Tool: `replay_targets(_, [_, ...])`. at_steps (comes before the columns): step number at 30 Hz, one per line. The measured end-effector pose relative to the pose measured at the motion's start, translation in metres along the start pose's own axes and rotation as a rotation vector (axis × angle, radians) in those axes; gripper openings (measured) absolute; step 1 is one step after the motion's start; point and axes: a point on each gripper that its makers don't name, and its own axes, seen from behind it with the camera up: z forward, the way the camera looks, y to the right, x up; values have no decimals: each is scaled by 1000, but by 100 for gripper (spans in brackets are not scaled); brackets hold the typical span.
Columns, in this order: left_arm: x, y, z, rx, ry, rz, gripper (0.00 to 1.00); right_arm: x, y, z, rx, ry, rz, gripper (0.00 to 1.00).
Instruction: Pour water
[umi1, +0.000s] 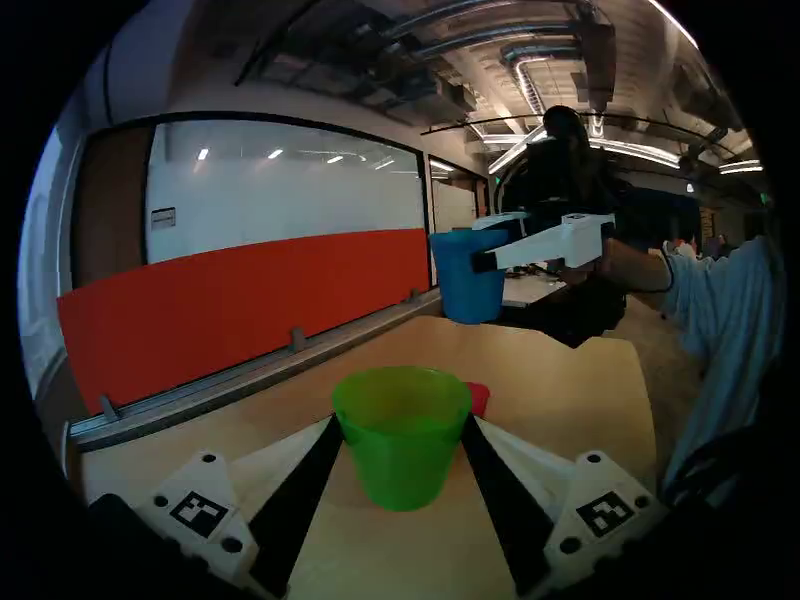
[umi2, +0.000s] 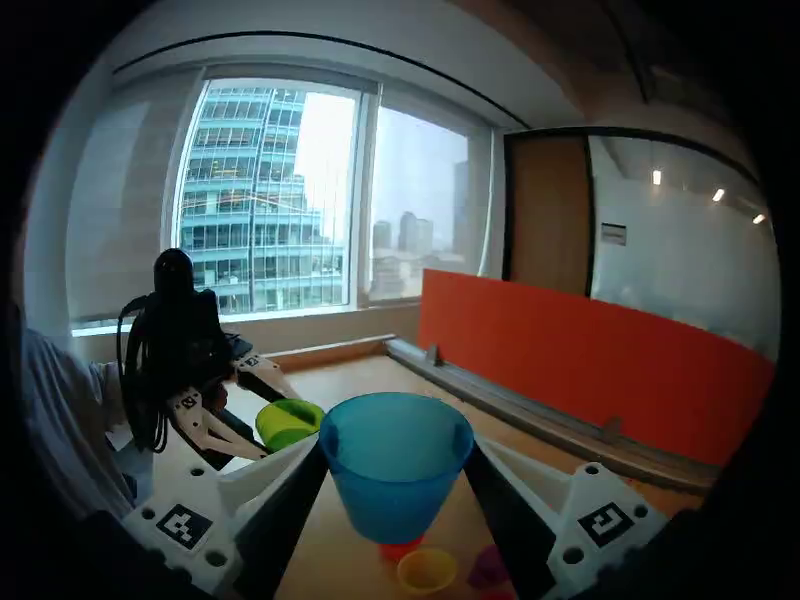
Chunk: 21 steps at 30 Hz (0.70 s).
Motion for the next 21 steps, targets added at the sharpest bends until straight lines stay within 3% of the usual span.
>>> replay_targets(9, [-22,0,2,-9,-78,9,85,-32,-6,1,28,-53,-10,92])
replay_targets(21, [-53,9,6,-42,-179,32,84,-82,-16,3,79,-141,-39,92])
